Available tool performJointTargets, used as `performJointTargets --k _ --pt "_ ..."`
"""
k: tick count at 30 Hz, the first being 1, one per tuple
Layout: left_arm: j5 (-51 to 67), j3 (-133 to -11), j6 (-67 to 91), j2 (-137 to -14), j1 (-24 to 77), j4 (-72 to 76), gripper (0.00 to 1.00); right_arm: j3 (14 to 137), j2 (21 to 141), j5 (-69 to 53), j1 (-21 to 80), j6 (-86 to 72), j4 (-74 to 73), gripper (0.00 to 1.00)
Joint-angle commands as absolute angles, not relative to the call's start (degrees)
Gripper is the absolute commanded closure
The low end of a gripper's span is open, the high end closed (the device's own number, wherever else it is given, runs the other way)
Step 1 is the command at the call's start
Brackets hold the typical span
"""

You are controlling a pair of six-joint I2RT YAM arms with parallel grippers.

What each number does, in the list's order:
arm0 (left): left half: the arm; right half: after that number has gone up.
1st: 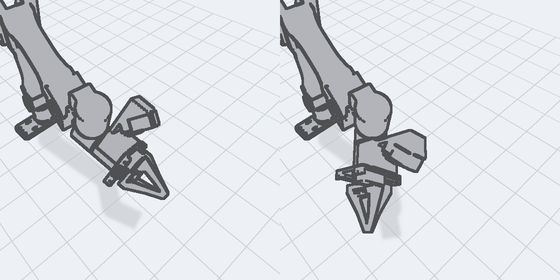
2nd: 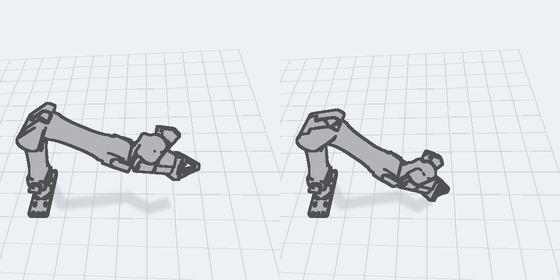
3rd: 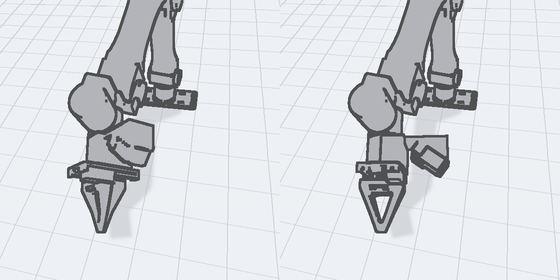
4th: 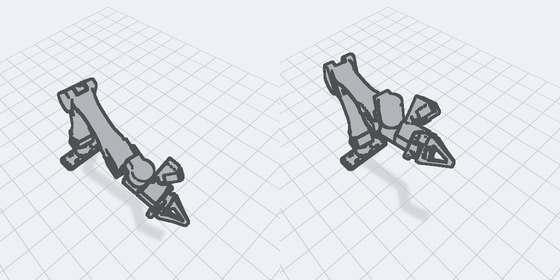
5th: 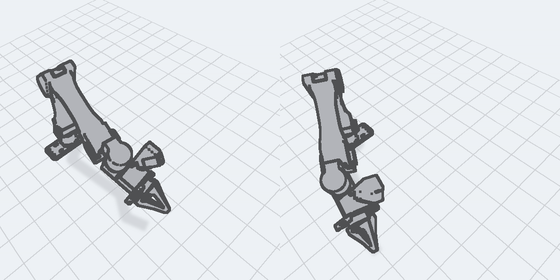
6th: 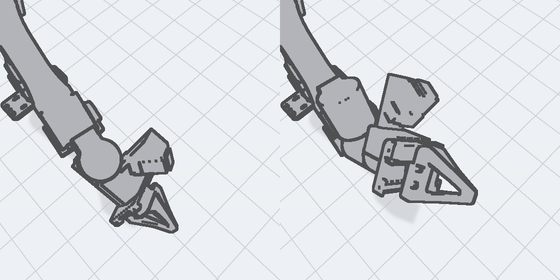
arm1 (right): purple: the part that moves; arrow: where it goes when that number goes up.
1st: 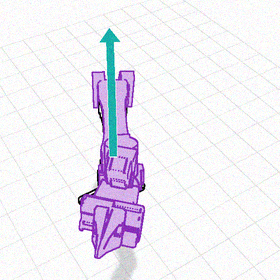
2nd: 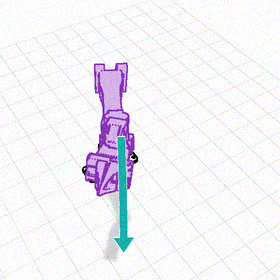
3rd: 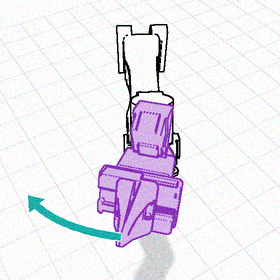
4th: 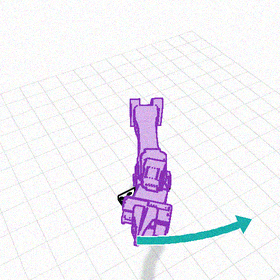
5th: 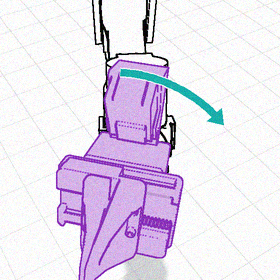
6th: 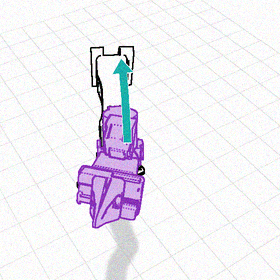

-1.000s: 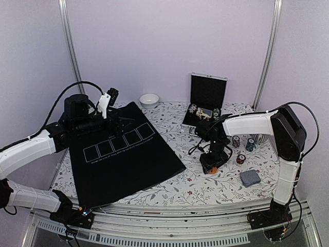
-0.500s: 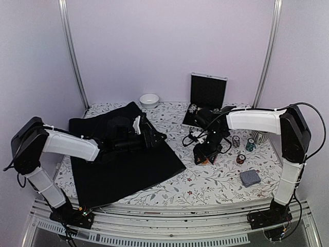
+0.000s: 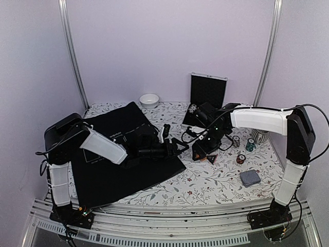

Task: Distribute texas hold em gaming equipment
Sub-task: Pick up the dealer button from the center of the board, then pick up the dealer button.

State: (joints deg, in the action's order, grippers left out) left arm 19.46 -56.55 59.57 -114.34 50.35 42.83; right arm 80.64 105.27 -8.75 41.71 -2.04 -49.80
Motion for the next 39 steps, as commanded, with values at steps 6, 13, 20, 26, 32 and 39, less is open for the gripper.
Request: performJointTargets --k 6,13,20,26,32,39 --pt "23.44 -61.6 64.87 -124.37 50.8 46.99 0.3 84.39 108.85 -2.96 42.21 -2.65 -53.27 0.58" --pt "24.45 -62.49 64.64 -126.5 51.07 50.24 0.32 82.71 108.13 -5.82 42.19 -0.63 -47.8 0.59" --pt "25.31 -63.46 65.96 -128.93 51.14 53.63 0.31 80.93 109.58 -7.0 42.2 2.23 -45.47 0.6" --pt "26.69 -66.14 66.68 -131.73 51.18 53.64 0.32 80.32 109.15 -9.23 42.21 2.97 -44.17 0.6" --pt "27.46 -68.04 66.75 -134.23 51.27 53.93 0.41 80.35 110.4 -8.81 42.21 3.13 -44.81 0.6" --pt "27.28 -68.6 66.35 -135.28 51.21 53.61 0.58 79.85 111.65 -7.93 42.2 2.81 -44.38 0.6"
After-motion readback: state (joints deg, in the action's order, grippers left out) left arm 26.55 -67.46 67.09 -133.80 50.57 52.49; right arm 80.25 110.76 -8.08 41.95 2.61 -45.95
